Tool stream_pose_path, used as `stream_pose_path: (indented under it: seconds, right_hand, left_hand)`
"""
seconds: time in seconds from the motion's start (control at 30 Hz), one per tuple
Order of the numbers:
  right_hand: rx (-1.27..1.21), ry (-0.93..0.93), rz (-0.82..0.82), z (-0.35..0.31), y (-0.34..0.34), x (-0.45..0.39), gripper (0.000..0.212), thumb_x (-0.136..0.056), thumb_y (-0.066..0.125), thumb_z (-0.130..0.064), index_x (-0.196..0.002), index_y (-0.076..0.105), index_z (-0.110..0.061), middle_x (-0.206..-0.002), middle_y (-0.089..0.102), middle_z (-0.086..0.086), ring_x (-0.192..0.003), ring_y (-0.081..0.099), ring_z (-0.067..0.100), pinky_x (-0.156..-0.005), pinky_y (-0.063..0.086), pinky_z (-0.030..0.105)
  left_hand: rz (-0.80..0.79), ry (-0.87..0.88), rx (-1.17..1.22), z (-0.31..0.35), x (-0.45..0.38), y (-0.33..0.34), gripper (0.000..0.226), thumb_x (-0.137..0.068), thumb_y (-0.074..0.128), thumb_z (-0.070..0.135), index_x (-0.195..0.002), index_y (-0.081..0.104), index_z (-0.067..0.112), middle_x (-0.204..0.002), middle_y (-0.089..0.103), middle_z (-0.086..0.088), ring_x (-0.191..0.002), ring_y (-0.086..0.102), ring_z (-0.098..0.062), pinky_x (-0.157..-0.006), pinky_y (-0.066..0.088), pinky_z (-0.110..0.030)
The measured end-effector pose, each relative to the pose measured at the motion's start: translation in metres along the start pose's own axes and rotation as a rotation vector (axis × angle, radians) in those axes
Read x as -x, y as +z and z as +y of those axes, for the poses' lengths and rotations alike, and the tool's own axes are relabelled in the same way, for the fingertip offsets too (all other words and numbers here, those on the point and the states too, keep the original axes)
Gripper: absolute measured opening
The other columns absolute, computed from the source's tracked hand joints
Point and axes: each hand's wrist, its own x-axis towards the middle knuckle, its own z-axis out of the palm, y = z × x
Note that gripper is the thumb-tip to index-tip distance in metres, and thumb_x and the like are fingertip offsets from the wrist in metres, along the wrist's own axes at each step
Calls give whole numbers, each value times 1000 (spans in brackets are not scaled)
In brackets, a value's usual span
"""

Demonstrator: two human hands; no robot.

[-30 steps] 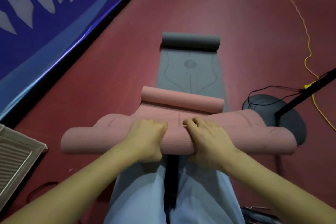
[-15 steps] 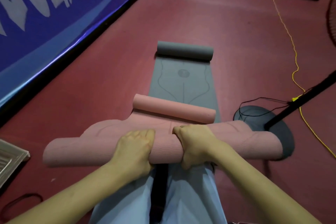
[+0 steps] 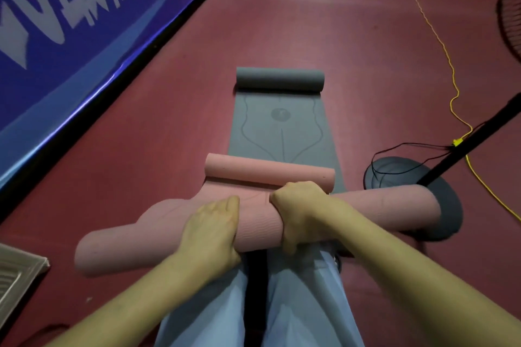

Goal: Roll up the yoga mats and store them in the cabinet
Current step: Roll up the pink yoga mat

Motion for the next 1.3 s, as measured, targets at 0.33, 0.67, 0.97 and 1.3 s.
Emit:
stream_pose_path:
  seconds: [0.33,0.67,0.97,1.3]
  right_hand:
    - [4,64,548,-4,67,10,64,-33,81,-40,-87,54,-20,-82,60,1,-71,60,28,-60,44,36]
    - [-52,31,90,18,1,-14,64,-48,85,-49,-103,63,-25,-106,71,1,-93,67,27,-70,50,34]
    - [-65,36,407,14,48,-9,67,-52,66,-54,-110,52,-23,-118,55,1,-102,59,27,-81,46,38]
    - [-34,101,408,-4,41,7,58,-54,77,-39,-103,52,-21,-102,65,3,-94,63,29,-76,40,37]
  left_hand:
    - [-355,139,-11,-18,-42,-38,68,-49,87,55,-104,64,23,-96,71,0,-86,66,-26,-73,54,-33]
    - [-4,20,-53,-10,-28,1,58,-66,77,39,-111,44,22,-115,63,2,-104,62,-25,-74,36,-33]
    - [-154,73,-31,-28,-53,-13,71,-49,81,53,-109,55,24,-104,71,2,-90,66,-28,-67,44,-32]
    - [-47,85,-20,-23,-27,-6,57,-58,73,40,-110,53,29,-110,68,6,-97,67,-26,-70,43,-32]
